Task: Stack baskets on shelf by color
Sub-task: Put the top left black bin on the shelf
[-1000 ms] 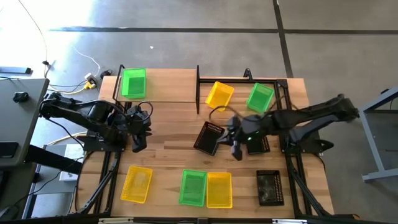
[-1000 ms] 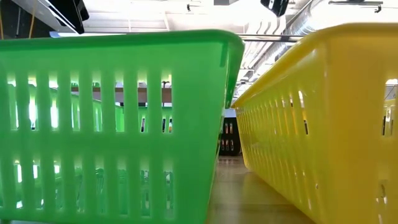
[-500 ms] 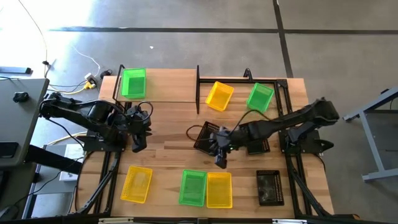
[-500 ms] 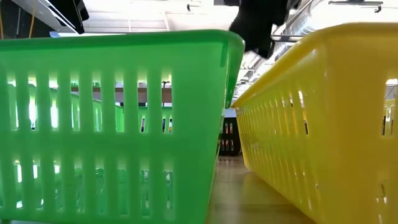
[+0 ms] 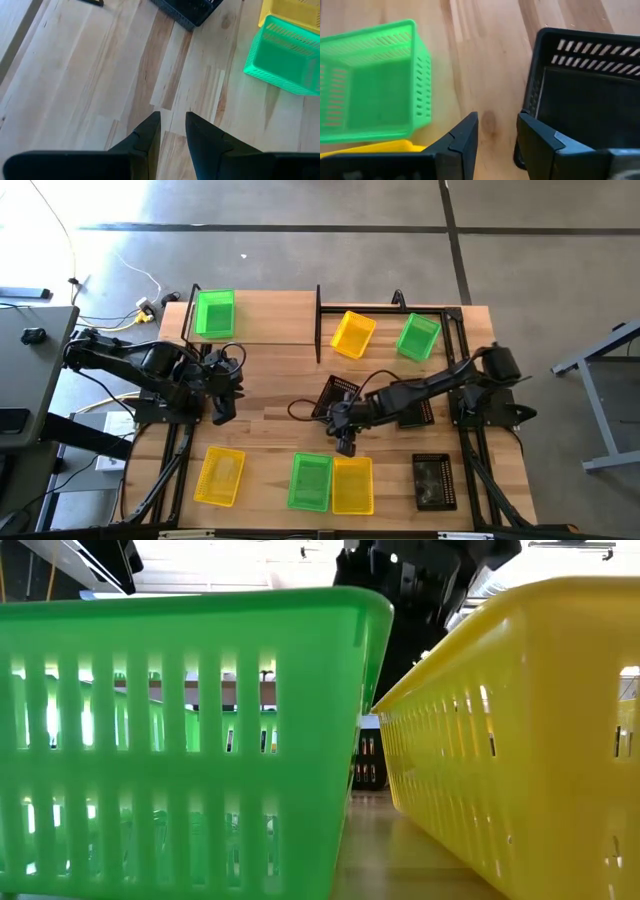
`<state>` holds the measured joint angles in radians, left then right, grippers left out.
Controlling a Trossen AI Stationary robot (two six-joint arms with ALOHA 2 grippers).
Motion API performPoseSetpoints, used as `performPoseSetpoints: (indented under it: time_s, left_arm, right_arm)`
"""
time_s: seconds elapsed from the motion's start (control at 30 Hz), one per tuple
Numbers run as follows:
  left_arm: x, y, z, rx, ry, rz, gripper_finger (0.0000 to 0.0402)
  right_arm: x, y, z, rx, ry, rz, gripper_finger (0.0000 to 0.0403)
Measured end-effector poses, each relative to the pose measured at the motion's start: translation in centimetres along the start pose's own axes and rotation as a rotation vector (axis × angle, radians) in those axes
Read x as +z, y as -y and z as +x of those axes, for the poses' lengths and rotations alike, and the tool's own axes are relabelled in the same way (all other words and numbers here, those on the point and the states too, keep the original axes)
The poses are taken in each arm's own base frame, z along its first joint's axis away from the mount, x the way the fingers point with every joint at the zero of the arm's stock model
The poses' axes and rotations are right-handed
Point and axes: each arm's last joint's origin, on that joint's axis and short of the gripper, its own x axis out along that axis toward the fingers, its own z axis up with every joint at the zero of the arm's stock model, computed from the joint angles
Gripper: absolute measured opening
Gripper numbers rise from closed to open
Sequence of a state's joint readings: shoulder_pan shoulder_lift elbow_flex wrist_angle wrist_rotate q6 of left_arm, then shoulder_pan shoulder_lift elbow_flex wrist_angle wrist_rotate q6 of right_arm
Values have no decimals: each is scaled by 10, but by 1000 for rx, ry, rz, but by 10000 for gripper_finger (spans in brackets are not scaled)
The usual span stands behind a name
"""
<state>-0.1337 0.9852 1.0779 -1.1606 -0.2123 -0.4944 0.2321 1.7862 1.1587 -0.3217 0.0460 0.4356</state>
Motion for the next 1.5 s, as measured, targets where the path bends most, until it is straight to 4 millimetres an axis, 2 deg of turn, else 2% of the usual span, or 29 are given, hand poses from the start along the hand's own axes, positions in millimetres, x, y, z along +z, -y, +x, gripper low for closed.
performPoseSetpoints:
  time_s: [0.67,0.77,0.93,1.03,1.23,1.5]
  left_arm:
    - [0,0,0,1,-2,0,83]
    - [0,0,0,1,-2,0,83]
    - [0,0,0,1,-3,10,83]
    - [0,0,0,1,-3,25,83]
    - [0,0,0,1,-3,25,83]
    - [0,0,0,8,1,0,83]
  right_arm:
    - [-10,6,23,-102,-40,5,119]
    - [-11,7,24,-109,-55,27,98]
    - [-13,6,25,-92,-72,54,20]
    - [-13,4,24,-89,-68,62,12]
    - [-8,-13,17,-36,-57,46,4]
    - [26,-43,-7,51,31,-28,1]
